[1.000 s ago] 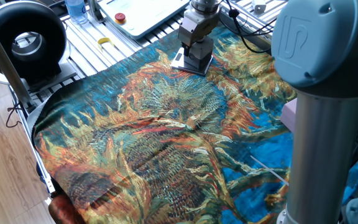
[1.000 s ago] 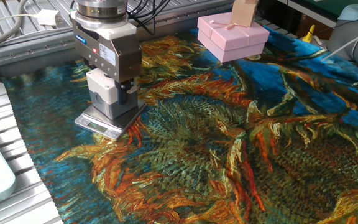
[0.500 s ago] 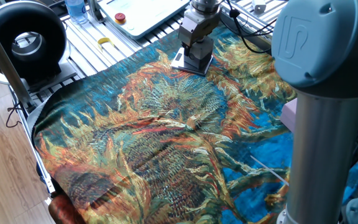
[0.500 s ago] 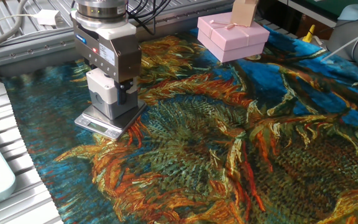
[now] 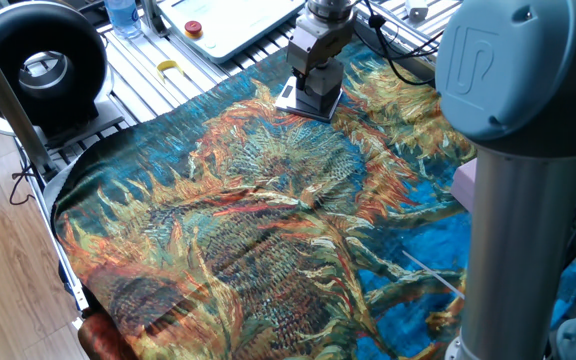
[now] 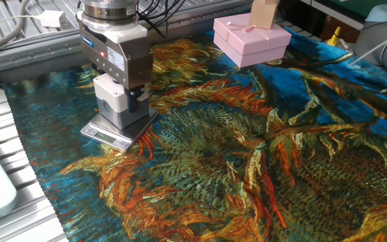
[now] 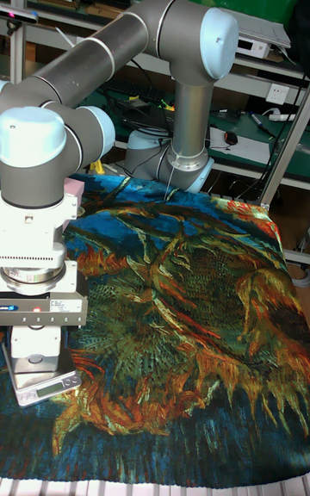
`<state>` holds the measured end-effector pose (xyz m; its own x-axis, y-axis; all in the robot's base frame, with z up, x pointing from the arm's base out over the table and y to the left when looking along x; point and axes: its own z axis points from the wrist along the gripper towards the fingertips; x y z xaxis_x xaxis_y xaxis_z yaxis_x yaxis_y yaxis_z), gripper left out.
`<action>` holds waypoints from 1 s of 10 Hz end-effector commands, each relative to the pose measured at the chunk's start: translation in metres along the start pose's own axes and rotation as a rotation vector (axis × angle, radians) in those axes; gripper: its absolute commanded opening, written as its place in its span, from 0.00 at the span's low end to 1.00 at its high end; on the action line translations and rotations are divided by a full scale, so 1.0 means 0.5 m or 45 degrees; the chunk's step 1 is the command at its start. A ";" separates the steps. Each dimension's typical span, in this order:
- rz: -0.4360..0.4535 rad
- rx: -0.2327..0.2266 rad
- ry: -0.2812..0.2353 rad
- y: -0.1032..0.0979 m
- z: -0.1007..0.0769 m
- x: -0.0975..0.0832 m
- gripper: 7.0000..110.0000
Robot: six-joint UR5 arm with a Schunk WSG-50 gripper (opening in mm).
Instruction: Remove the object from the scale
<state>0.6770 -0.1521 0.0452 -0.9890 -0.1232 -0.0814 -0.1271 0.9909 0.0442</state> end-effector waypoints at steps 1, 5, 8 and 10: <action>0.025 -0.009 -0.013 0.001 -0.002 -0.005 0.00; 0.006 0.003 0.002 -0.002 -0.003 -0.002 0.00; -0.023 0.008 -0.006 -0.004 -0.002 -0.007 0.79; -0.009 0.026 -0.020 -0.012 -0.006 -0.012 0.79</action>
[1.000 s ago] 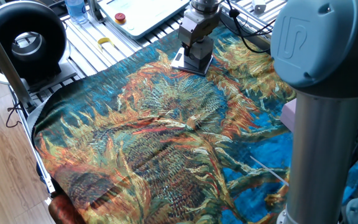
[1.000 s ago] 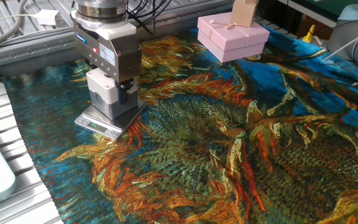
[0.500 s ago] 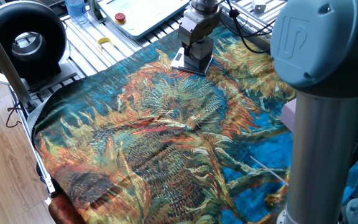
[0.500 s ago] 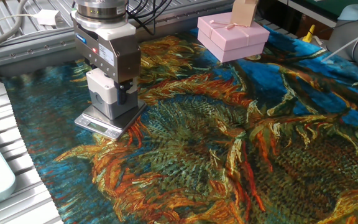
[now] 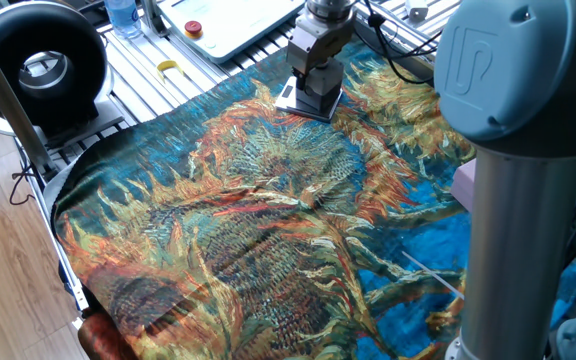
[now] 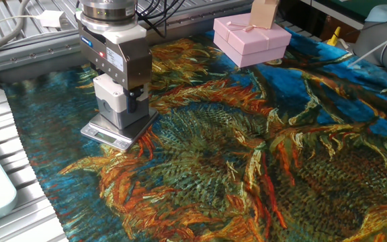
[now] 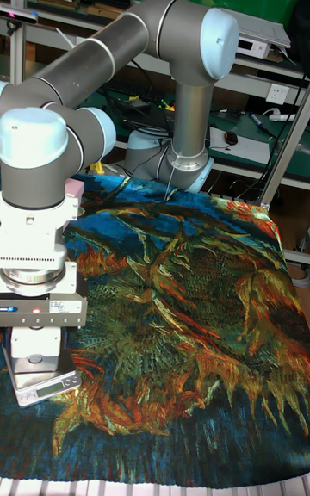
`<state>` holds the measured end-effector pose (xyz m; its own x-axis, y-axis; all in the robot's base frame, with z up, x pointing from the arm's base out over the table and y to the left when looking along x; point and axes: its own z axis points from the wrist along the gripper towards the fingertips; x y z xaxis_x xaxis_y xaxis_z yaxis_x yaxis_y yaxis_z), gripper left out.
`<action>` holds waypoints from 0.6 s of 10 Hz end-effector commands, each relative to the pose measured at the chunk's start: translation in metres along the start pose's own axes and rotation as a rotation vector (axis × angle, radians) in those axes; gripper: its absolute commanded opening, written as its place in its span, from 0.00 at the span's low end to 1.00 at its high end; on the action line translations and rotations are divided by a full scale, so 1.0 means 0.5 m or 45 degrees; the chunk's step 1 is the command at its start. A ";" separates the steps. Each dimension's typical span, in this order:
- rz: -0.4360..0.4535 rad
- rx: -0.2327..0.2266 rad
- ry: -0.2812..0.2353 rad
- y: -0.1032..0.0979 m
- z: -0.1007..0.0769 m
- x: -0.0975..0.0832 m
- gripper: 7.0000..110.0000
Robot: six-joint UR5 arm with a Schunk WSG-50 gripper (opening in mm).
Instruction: Remove the object from the scale
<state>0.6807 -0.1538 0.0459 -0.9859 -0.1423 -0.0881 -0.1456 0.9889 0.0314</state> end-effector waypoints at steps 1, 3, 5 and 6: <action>0.029 -0.034 -0.009 0.010 -0.006 -0.002 0.00; 0.038 0.030 0.000 -0.013 -0.007 -0.002 0.00; 0.017 -0.006 0.001 0.002 -0.013 -0.008 0.00; 0.013 -0.004 0.001 0.001 -0.013 -0.008 0.00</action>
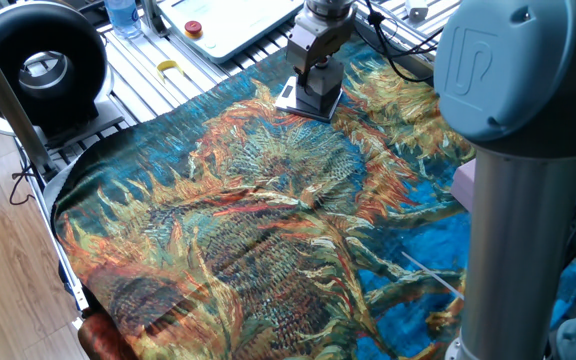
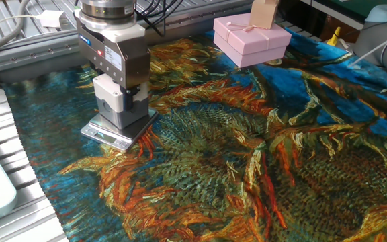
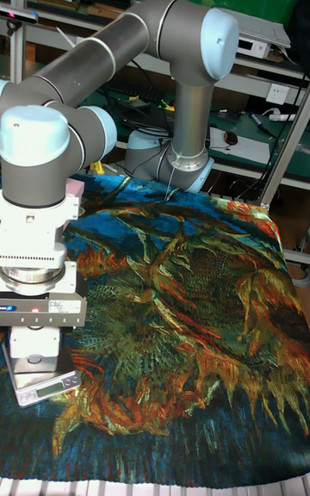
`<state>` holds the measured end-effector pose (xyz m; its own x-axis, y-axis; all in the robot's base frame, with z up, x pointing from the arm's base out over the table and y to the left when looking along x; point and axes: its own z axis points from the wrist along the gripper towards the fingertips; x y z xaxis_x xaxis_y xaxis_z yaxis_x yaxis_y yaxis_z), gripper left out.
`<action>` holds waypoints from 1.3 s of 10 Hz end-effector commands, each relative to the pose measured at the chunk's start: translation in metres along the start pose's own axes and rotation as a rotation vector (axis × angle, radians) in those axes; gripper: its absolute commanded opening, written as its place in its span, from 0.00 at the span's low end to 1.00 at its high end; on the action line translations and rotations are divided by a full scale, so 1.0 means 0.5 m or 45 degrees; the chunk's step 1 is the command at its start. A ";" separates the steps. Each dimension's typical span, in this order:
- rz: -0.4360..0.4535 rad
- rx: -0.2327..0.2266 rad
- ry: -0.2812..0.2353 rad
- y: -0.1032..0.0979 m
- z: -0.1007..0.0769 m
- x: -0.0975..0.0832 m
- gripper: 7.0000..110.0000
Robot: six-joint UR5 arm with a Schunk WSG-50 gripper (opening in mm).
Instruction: Remove the object from the scale
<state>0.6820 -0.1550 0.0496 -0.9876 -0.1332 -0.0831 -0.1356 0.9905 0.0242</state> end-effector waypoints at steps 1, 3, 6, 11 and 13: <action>-0.013 -0.027 -0.022 0.007 -0.006 -0.010 0.00; 0.025 -0.001 -0.003 -0.003 -0.005 -0.002 0.00; 0.022 -0.012 0.005 0.001 -0.008 0.003 0.00; 0.076 0.025 0.029 -0.008 -0.036 0.016 0.00; 0.098 0.027 0.031 0.001 -0.046 0.019 0.00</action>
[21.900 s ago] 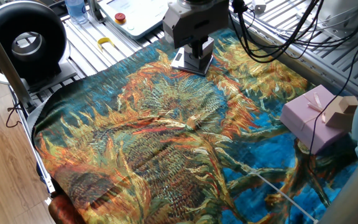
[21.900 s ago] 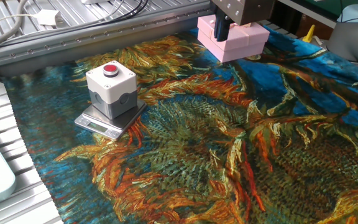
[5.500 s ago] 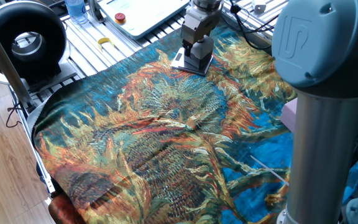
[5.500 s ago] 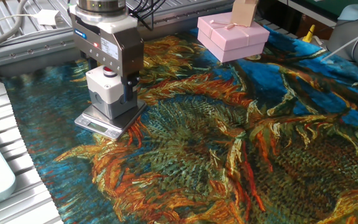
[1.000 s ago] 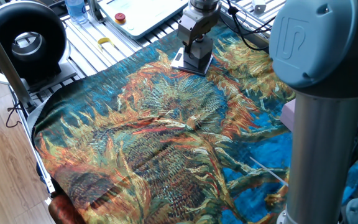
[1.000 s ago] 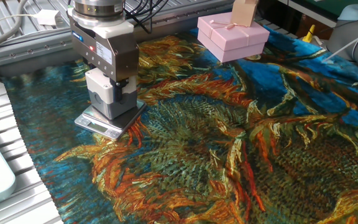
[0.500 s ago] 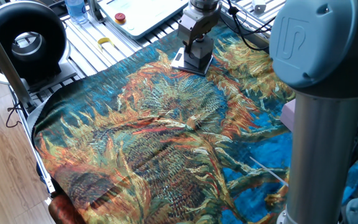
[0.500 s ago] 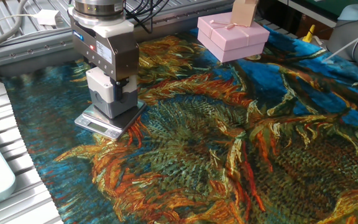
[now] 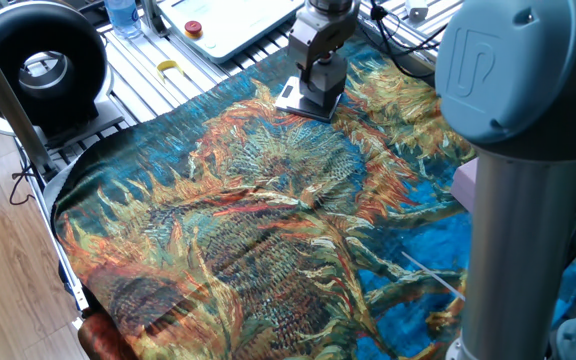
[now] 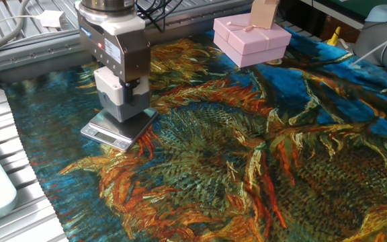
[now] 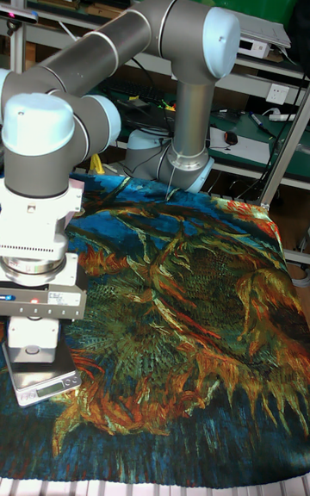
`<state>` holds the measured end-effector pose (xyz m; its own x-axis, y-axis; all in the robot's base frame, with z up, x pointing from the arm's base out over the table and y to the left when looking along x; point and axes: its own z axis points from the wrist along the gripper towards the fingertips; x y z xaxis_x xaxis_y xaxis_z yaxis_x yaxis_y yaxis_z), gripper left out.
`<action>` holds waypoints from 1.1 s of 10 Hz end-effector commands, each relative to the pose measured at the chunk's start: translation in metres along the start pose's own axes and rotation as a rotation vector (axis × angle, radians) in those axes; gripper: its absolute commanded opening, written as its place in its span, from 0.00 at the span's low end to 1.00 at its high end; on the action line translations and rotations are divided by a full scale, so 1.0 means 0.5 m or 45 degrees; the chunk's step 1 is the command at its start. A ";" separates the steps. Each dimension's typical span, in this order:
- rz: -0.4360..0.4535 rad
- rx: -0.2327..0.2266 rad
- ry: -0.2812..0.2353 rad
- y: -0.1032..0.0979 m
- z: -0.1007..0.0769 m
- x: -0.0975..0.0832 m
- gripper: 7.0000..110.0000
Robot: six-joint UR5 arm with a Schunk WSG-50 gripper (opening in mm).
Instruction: Remove the object from the scale
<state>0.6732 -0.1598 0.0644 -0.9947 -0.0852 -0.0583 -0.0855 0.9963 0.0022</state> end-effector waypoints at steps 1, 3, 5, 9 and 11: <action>0.043 -0.006 0.000 0.015 -0.019 0.005 0.00; 0.063 -0.011 -0.004 0.037 -0.022 0.009 0.00; 0.084 -0.007 -0.008 0.060 -0.025 0.010 0.00; 0.119 -0.025 -0.019 0.101 -0.039 0.012 0.00; 0.148 -0.025 -0.024 0.127 -0.038 0.013 0.00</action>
<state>0.6618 -0.1144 0.0802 -0.9977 -0.0008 -0.0672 -0.0017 0.9999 0.0134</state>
